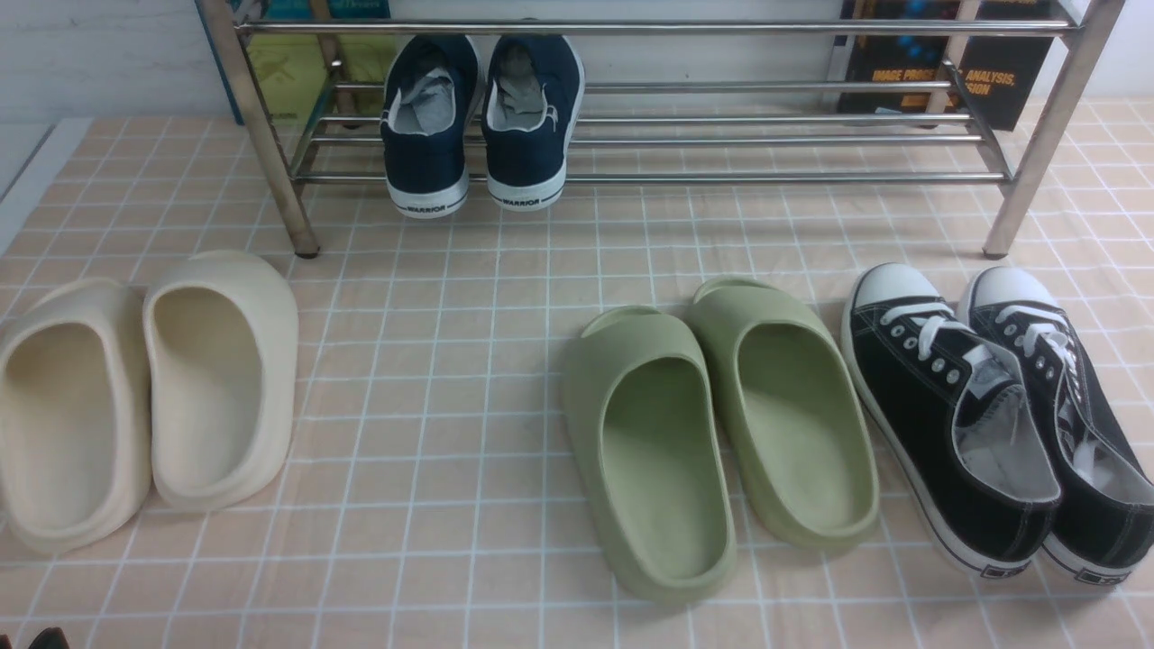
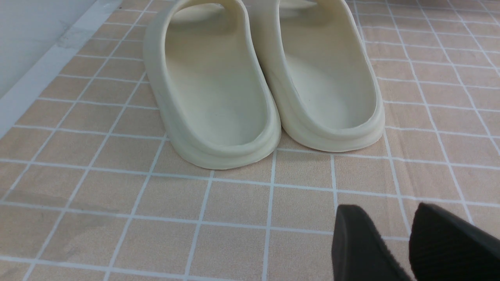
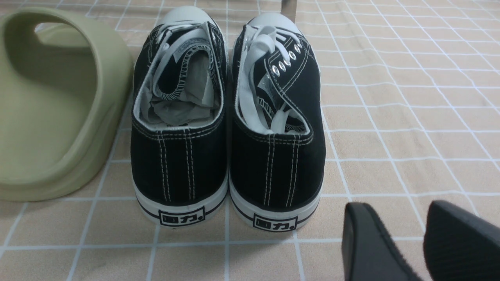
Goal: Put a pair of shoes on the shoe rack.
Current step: Use the right arm to grab the shoe closest to it
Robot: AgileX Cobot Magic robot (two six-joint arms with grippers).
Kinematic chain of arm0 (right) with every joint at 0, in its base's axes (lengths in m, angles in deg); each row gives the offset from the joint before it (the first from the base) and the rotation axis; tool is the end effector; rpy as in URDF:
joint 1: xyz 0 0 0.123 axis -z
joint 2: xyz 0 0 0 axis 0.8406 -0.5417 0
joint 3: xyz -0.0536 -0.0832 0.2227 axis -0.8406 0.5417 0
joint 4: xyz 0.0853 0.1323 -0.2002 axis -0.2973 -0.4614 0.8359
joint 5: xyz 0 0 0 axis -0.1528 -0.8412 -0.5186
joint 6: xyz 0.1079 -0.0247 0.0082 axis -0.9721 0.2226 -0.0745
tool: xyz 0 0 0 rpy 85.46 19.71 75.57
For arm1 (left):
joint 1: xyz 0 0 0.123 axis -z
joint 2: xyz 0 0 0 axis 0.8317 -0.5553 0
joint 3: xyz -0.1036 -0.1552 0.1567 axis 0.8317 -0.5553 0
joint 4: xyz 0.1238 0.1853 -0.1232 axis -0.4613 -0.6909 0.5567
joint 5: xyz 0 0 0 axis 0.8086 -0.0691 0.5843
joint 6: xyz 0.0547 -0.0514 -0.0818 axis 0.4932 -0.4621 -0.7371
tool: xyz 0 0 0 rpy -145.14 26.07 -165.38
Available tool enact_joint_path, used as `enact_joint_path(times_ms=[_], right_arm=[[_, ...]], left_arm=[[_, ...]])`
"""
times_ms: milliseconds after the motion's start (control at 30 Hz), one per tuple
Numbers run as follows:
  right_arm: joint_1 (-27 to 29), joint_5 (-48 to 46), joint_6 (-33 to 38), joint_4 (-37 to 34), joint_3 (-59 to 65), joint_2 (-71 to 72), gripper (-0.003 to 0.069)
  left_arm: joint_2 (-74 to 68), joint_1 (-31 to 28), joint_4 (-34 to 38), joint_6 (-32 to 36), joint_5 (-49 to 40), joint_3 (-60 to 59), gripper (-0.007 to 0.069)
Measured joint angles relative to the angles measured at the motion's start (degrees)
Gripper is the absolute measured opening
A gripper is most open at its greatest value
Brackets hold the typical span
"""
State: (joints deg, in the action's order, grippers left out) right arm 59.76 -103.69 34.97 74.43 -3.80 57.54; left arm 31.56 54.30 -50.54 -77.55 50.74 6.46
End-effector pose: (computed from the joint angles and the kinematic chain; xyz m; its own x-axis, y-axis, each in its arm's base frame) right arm 0.1165 -0.0077 0.1702 -0.2771 0.0233 -0.9606 0.0687 0.9976 0.0044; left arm 0.1166 0.0079 0.1676 -0.2803 -0.0334 -0.9593 -0.0755 0.9971 -0.0126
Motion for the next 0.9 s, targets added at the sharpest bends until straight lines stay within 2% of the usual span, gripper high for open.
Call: enact_joint_path(times_ms=[600,900], right_arm=[[0.0,0.0,0.0,0.1,0.0,0.0,0.0239],[0.0,-0.2,0.0,6.9,0.0,0.0,0.0239]], left_arm=[[0.0,0.0,0.0,0.0,0.0,0.0,0.0238],[0.0,0.0,0.0,0.0,0.0,0.0,0.0238]])
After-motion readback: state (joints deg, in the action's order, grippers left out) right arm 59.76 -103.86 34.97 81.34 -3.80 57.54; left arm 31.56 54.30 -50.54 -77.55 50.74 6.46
